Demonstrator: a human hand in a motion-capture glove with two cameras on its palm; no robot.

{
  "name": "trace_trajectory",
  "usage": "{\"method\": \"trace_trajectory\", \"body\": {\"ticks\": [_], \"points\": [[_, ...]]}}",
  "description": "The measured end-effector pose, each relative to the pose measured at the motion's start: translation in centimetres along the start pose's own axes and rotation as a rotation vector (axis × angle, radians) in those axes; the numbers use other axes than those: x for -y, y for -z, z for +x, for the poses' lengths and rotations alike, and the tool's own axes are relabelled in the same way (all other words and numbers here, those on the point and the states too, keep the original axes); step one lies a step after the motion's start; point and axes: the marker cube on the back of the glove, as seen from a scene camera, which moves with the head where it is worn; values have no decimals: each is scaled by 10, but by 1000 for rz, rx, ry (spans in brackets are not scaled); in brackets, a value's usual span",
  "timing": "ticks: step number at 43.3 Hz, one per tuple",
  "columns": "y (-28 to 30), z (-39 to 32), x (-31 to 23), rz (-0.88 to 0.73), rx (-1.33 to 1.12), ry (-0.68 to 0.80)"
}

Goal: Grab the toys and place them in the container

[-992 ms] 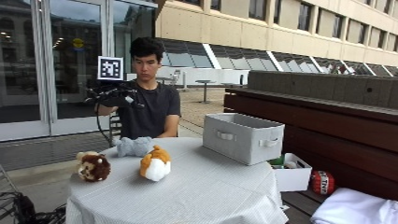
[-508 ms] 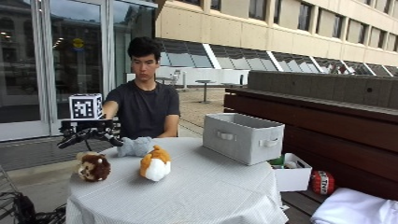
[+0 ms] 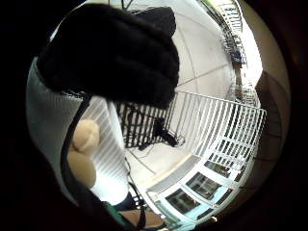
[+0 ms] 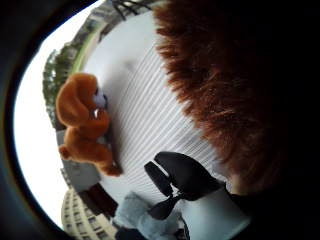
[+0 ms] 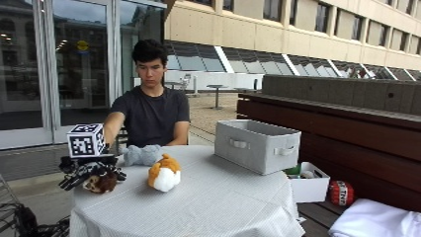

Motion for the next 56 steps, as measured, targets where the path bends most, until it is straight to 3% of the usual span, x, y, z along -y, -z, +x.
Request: {"method": "trace_trajectory", "body": {"ticks": [12, 18, 22, 32, 41, 46, 47, 51, 56], "points": [[3, 0, 5, -20, 45, -26], [13, -1, -3, 60, -38, -37], [24, -1, 0, 117, -45, -59], [69, 0, -10, 72, 50, -94], [151, -39, -37, 97, 37, 4], [211, -61, -63, 122, -10, 320], [221, -67, -68, 125, -15, 323], [258, -106, -81, 219, -14, 85], [302, -152, -103, 276, -43, 46]]}}
